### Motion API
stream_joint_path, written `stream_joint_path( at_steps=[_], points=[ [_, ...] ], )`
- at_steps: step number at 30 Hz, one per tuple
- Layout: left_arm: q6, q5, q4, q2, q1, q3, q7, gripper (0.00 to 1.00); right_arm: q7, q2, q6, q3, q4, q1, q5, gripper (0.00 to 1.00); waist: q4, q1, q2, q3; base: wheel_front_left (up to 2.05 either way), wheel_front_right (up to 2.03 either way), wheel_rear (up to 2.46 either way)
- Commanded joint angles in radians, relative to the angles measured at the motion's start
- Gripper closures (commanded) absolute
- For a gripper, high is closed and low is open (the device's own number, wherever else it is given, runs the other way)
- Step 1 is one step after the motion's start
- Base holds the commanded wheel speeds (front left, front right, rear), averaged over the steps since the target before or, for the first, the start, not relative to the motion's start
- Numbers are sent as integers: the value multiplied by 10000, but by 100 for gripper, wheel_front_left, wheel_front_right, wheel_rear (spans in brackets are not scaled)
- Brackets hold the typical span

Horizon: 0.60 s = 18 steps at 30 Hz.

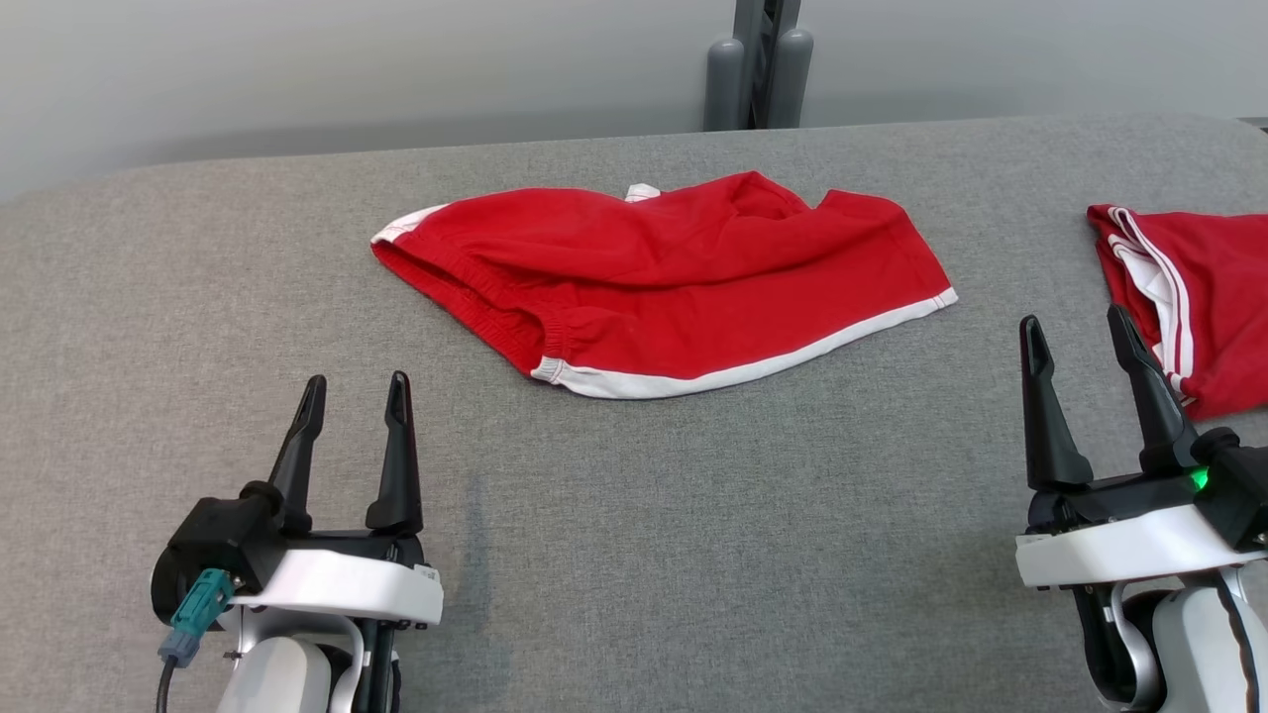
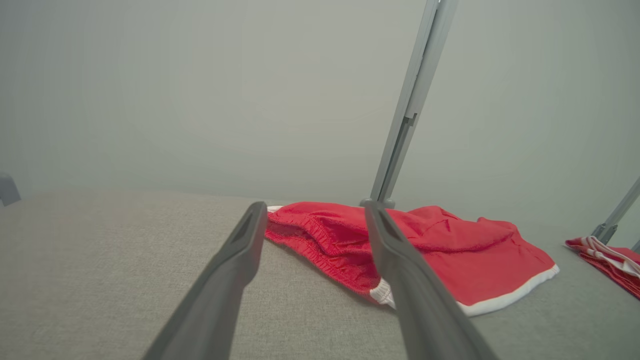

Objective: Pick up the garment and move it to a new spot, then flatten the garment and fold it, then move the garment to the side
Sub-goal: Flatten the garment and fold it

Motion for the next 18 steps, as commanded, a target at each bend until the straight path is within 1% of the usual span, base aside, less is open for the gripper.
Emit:
stream_joint_path(
  at_steps=[1, 6, 8, 10, 13, 18],
  points=[
    [17, -77, -79, 25, 46, 6, -38, 0, -2, -29, 1, 9, 66, 20, 15, 0, -20, 0, 0, 18, 0, 0, 0],
    [83, 63, -72, 27, 21, -161, -39, 0, -2, -24, 1, 32, 111, -53, 30, 0, -88, 0, 0, 86, 0, 0, 0],
    [28, 201, -12, 26, -49, -225, -39, 0, -2, -18, 1, 49, 112, -74, 32, 0, -132, 0, 0, 124, 0, 0, 0],
    [-151, 226, 253, 22, -99, -421, -38, 0, -2, -15, 1, 77, 121, -107, 41, 0, -196, 0, 0, 187, 0, 0, 0],
    [-597, 630, 968, 64, -383, -899, -32, 0, -2, -11, 1, 150, 129, -162, 66, 0, -325, 0, 0, 317, 0, 0, 0],
    [-915, 900, 2241, 148, -1005, -1272, -22, 0, -2, 35, 1, 211, 158, -221, 78, 0, -632, 0, 0, 617, 0, 0, 0]
  ],
)
